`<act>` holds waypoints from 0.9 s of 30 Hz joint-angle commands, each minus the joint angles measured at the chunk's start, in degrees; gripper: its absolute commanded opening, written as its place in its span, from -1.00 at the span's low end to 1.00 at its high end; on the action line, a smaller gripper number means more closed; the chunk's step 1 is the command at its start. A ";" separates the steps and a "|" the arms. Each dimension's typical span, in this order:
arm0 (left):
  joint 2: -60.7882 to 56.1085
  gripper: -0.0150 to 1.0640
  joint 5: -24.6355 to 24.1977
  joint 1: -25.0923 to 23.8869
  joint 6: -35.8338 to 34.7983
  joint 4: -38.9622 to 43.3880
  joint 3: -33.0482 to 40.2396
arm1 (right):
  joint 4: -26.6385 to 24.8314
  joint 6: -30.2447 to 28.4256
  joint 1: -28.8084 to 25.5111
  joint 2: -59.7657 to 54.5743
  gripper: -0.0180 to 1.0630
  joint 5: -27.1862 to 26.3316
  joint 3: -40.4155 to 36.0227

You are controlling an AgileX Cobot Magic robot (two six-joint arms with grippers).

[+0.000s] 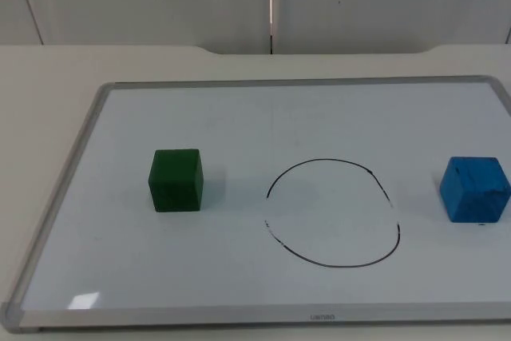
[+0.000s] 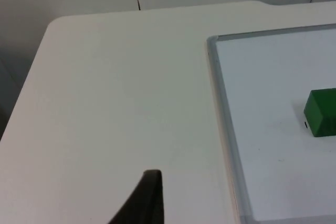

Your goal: Push the two cubes into the marked area.

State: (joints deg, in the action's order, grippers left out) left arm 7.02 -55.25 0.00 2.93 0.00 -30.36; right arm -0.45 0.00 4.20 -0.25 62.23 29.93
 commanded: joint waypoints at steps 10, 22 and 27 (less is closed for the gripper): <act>1.86 0.97 3.00 -0.09 -0.24 -1.29 -0.35 | -0.10 -0.72 -0.52 0.25 0.98 -0.48 -0.41; 8.14 0.97 8.77 -0.09 0.41 -3.99 -0.35 | -0.10 -0.72 -0.52 0.25 0.98 -0.48 -0.41; 11.31 0.86 13.18 -0.09 1.79 -3.99 -0.35 | 0.03 -0.93 -0.52 0.25 0.98 -0.48 -0.41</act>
State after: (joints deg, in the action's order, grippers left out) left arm 17.37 -44.33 0.00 4.15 -3.14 -30.36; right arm -0.45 0.00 4.20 -0.25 62.23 29.93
